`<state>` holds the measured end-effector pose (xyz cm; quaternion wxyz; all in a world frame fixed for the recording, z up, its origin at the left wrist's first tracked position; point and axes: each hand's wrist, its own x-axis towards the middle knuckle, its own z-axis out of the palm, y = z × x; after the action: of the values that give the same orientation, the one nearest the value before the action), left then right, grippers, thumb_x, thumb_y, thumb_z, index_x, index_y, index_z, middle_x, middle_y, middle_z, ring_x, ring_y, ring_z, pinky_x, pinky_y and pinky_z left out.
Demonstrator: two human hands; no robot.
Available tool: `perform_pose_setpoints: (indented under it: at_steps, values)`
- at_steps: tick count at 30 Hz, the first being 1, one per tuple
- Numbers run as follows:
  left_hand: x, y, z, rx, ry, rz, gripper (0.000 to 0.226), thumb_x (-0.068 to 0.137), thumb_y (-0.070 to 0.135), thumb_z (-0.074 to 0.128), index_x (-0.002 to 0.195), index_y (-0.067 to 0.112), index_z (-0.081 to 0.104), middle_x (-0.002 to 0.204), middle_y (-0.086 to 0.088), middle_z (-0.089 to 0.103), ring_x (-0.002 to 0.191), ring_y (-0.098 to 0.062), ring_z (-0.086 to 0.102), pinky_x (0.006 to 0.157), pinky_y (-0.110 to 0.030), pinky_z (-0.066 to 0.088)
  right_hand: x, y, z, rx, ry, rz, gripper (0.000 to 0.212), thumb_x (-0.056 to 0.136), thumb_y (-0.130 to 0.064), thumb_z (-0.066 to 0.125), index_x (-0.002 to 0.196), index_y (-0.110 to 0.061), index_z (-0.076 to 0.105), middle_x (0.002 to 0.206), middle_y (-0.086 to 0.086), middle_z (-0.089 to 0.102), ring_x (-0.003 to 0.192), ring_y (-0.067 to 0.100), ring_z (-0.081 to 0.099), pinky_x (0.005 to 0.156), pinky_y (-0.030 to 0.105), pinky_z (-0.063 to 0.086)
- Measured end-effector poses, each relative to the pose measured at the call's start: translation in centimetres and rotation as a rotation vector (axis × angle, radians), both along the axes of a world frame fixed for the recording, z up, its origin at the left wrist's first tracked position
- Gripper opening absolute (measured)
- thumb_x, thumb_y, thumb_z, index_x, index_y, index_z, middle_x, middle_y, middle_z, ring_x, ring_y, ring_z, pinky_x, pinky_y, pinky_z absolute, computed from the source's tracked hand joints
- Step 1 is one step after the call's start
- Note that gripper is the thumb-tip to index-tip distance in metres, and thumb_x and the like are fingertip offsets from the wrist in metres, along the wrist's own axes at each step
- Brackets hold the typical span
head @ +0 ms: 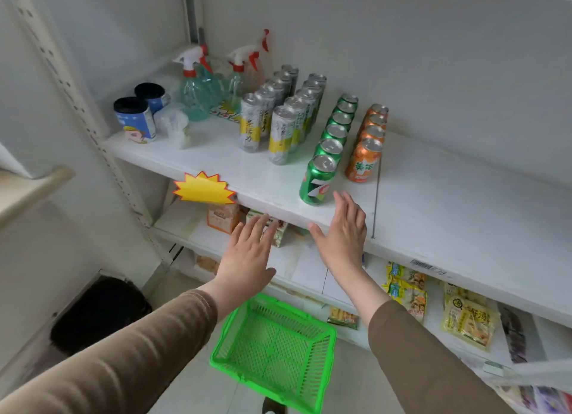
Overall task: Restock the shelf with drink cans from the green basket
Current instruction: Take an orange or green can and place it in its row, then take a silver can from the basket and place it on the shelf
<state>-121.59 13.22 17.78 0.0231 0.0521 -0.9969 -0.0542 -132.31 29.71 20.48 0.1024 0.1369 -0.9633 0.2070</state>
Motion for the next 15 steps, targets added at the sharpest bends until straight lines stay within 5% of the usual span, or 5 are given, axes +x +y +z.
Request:
perform_pose_setpoints:
  at_steps: [7,15]
  values:
    - [11.3,-9.1,-4.4,0.035,-0.065,0.111,0.095,0.081,0.045,0.059,0.157,0.019,0.008,0.164,-0.007,0.006,0.151,-0.025,0.003,0.122,-0.045,0.006,12.1,-8.4,-4.6,0.201,-0.011,0.152,0.082,0.085,-0.045,0.071,0.153,-0.021,0.032,0.162,0.002,0.026,0.145,0.027,0.025,0.119,0.047,0.026]
    - [20.8,-18.3,-15.6,0.047,-0.175,0.258,0.095,0.076,0.039,0.070,0.154,0.016,0.021,0.161,-0.010,0.021,0.150,-0.030,0.014,0.121,-0.049,0.014,20.5,-18.6,-17.0,0.314,-0.164,0.343,0.084,0.081,-0.044,0.074,0.152,-0.020,0.034,0.161,0.004,0.029,0.144,0.029,0.028,0.118,0.047,0.027]
